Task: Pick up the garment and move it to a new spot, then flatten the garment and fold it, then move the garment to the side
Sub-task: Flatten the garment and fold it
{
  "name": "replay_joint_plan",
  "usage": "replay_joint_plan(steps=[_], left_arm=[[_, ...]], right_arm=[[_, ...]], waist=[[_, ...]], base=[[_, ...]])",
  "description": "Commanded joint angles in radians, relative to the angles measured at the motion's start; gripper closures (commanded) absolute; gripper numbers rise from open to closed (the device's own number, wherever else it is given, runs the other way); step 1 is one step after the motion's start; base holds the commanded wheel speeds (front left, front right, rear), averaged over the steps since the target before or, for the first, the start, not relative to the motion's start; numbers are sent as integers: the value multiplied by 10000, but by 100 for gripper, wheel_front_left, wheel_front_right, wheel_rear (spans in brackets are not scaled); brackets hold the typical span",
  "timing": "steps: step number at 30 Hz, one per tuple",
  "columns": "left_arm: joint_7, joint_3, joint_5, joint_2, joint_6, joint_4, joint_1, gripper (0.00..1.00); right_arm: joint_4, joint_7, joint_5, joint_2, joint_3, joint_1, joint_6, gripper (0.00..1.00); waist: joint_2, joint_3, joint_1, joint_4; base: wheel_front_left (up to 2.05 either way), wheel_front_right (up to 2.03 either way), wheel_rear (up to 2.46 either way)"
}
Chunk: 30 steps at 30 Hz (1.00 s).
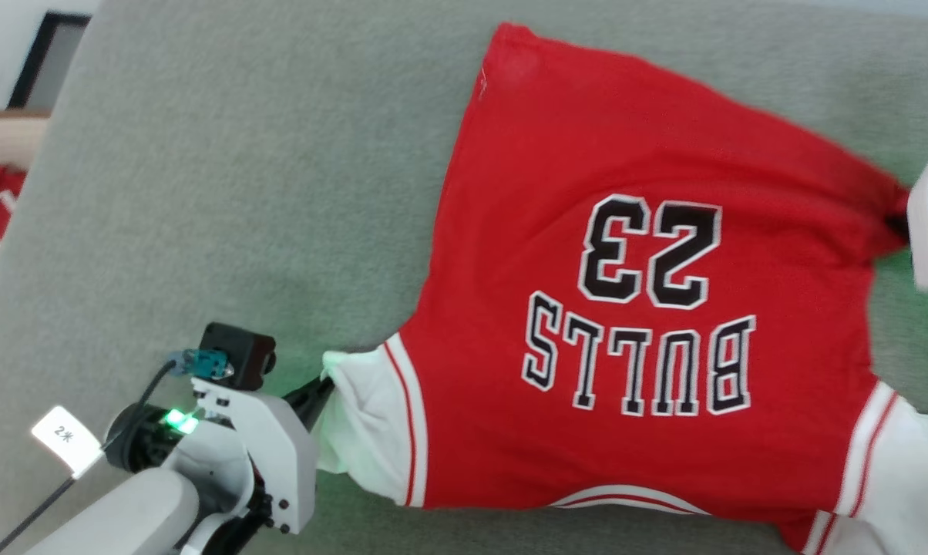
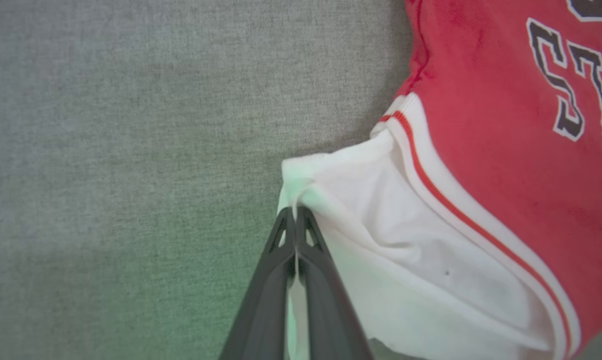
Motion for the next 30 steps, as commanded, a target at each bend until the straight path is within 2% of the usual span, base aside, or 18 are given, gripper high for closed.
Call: replay_joint_plan(steps=[1, 7, 12, 17, 21, 22, 24, 25, 26, 30], left_arm=[[32, 27, -49, 84, 53, -46, 157, 100], [71, 88, -139, 334, 210, -201, 358, 100], [127, 116, -160, 424, 273, -314, 371, 100], [135, 94, -156, 422, 297, -362, 354, 100], [149, 77, -164, 409, 301, -361, 351, 100], [147, 81, -172, 400, 298, -364, 343, 100], [141, 89, -183, 390, 278, -359, 322, 100], [146, 87, -178, 389, 273, -352, 311, 100], [147, 85, -173, 389, 269, -346, 301, 100], [116, 93, -179, 381, 285, -372, 295, 100]], right_arm=[[-173, 157, 254, -96, 103, 711, -16, 100], [-2215, 32, 969, -623, -610, 3078, -16, 100], [-3414, -55, 775, -391, -1831, 5151, -16, 100], [-4163, 66, 321, 488, -3018, 7122, -16, 100], [-4444, -56, -415, 1317, -3638, 8085, -16, 100], [-4429, -124, -603, 1510, -3765, 8212, -16, 97], [-4321, -1, -801, 1878, -3829, 8470, -14, 78], [-4266, -12, -932, 1978, -3876, 8533, -14, 55], [-4210, -76, -1012, 2066, -3967, 8554, -14, 0], [-4414, -7, -1199, 2230, -4186, 8527, -30, 0]], waist=[[0, -589, 0, -622], [0, -915, 0, -1112], [0, -1019, 0, -1294], [0, -1049, 0, -1313], [0, -1047, 0, -1310], [0, -1039, 0, -1307], [0, -1035, 0, -1306], [0, -1034, 0, -1302], [0, -1034, 0, -1301], [0, -1040, 0, -1286]], base=[[0, 0, 0], [0, 0, 0], [0, 0, 0], [0, 0, 0], [0, 0, 0], [0, 0, 0], [0, 0, 0], [0, 0, 0], [0, 0, 0], [0, 0, 0]])
